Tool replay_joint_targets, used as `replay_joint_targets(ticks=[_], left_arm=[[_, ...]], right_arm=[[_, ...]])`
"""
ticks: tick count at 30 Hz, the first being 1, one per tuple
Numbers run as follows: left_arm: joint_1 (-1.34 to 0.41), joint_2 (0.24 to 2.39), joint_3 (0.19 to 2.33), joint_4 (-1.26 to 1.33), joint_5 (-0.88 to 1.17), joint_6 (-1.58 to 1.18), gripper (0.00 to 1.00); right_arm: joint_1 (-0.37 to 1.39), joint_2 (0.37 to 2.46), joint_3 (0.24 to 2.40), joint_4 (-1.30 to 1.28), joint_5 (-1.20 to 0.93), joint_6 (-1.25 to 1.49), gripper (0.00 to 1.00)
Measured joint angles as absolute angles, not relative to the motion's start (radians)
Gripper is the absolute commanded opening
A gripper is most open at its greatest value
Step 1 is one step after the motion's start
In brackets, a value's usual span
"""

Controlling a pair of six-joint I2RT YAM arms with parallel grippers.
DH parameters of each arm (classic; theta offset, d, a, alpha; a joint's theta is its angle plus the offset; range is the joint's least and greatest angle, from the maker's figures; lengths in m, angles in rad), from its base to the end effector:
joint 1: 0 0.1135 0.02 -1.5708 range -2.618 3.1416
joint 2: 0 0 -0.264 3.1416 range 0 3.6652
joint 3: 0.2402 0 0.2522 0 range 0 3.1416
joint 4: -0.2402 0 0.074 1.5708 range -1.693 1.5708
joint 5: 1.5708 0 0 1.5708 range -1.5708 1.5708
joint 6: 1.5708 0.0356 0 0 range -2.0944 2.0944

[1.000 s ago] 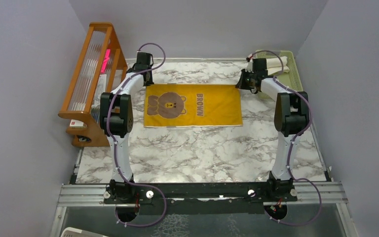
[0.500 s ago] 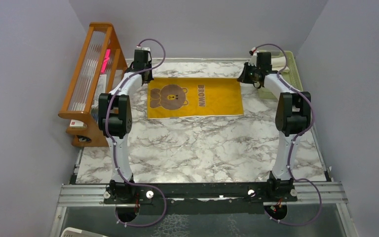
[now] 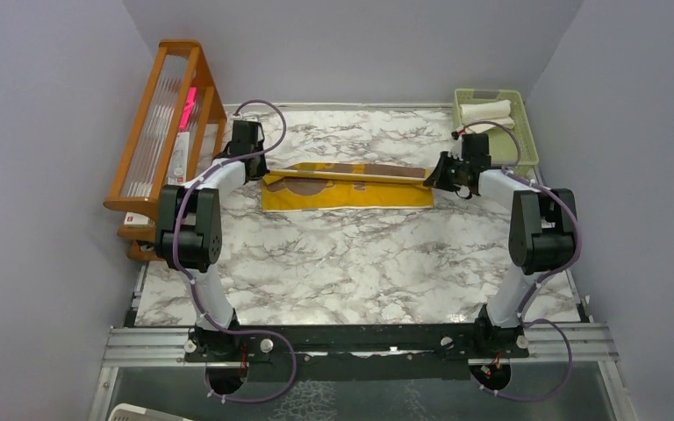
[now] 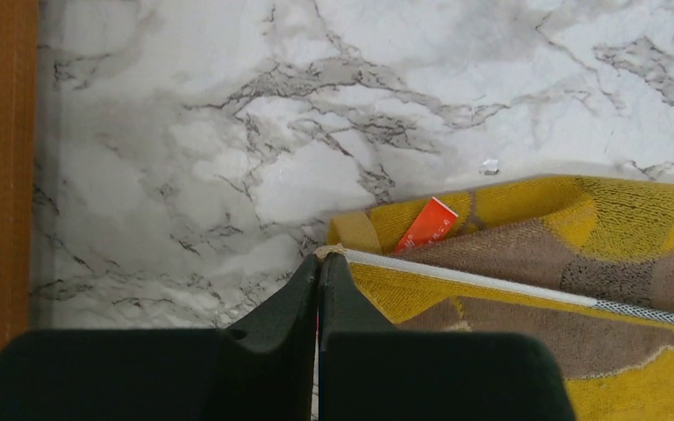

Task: Roll the towels
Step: Fold the towel at the center of the board.

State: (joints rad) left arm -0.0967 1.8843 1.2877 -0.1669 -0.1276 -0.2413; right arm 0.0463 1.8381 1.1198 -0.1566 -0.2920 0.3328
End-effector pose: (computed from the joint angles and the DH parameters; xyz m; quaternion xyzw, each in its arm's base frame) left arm 0.4152 -0.0357 0.2011 -0.0913 0.9136 -0.0081 0.3963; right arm 0.3821 0.0280 0.1691 0.0837 0.9276 0.1979 0.3055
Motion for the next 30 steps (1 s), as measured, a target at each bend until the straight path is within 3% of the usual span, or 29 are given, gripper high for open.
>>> replay_joint_targets(ticks=[20,30], left_arm=[[-0.101,1.724,1.226,-0.113,-0.108,-0.172,0.00],[-0.102,1.612,1.038,-0.054,-0.077,-0.186,0.00]], right_arm=[[0.047,1.684,1.079,-0.133,-0.260,0.364,0.00],[0.047,1.626,0.996,-0.131,-0.247,0.388,0.00]])
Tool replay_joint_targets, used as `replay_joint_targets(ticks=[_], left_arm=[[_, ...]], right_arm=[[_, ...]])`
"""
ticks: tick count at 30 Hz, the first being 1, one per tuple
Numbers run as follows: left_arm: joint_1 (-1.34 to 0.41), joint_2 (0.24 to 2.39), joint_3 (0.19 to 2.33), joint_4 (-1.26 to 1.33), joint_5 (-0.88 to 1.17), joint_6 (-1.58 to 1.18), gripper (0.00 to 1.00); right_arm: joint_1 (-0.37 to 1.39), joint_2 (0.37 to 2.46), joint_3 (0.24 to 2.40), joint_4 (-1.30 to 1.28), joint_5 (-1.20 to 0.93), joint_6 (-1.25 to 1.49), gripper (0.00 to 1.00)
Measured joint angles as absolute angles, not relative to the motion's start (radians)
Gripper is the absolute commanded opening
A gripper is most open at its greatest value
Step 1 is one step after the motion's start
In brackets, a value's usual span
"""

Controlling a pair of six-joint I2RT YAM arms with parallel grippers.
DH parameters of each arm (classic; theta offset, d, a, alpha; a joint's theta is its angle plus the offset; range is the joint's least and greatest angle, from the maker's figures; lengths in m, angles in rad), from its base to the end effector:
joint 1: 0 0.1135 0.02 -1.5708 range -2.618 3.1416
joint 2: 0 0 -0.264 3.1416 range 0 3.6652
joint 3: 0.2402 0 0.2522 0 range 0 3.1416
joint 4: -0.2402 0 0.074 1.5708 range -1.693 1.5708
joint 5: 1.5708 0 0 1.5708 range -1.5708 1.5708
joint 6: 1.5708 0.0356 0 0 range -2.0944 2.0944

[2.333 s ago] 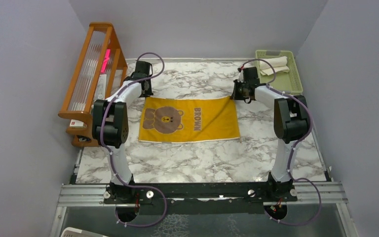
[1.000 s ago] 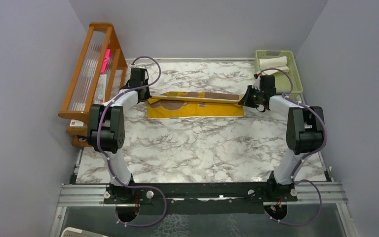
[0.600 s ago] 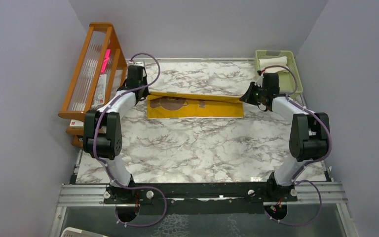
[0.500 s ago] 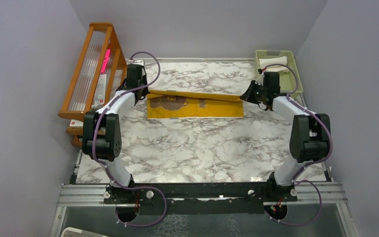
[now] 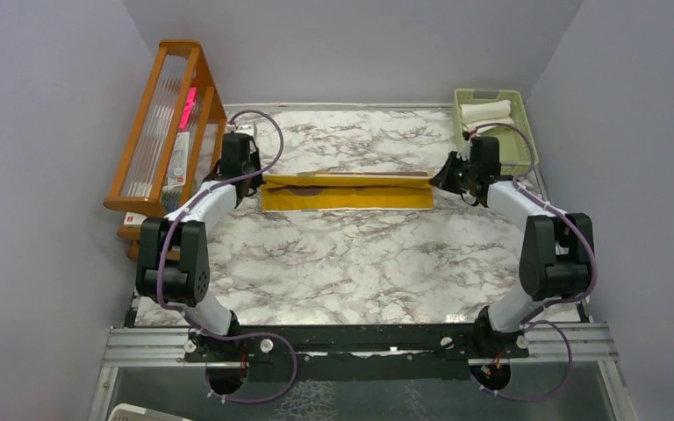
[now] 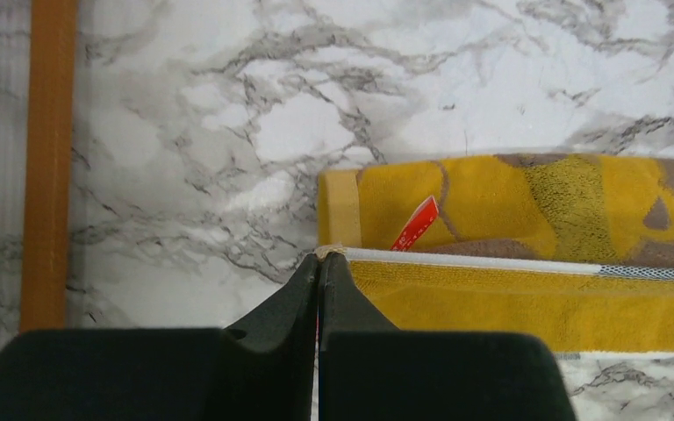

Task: Roll the towels
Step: Fold the towel at the center of the board.

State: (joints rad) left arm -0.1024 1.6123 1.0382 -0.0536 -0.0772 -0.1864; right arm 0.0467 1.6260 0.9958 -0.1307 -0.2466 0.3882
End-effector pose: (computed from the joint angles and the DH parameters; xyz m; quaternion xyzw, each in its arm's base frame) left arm 0.3563 -0.0339 0.2303 -0.0549 0.8887 -0.0313 0.4542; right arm 0.3456 0.0249 0.2064 0.1073 0.9071 0.1947 0.3574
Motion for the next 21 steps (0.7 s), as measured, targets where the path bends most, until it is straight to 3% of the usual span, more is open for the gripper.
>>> replay_joint_targets(ticks=[4,7,12,15,19,21], left_arm=[[-0.102,1.608,0.984,-0.056,-0.065,-0.218,0.00],[-0.102,1.606,0.968,-0.072,-0.056,-0.252,0.14],[-0.093,1.563,0.945,-0.110,-0.089,-0.319,0.39],[-0.084,1.498,0.942,-0.148,-0.114,-0.355,0.54],[-0.083,1.389,0.953,-0.170,-0.128,-0.377,0.57],[-0.083,1.363,0.986,-0.173,-0.119,-0.376,0.52]], right_arm=[[0.047,1.610,0.933,-0.130,-0.244,0.393,0.02],[0.046,1.608,0.893,-0.129,-0.236,0.399,0.09],[0.036,1.561,0.834,-0.133,-0.171,0.413,0.48],[0.023,1.516,0.834,-0.133,-0.107,0.414,0.61],[0.017,1.460,0.865,-0.133,-0.050,0.412,0.65],[0.017,1.445,0.894,-0.129,-0.041,0.407,0.64]])
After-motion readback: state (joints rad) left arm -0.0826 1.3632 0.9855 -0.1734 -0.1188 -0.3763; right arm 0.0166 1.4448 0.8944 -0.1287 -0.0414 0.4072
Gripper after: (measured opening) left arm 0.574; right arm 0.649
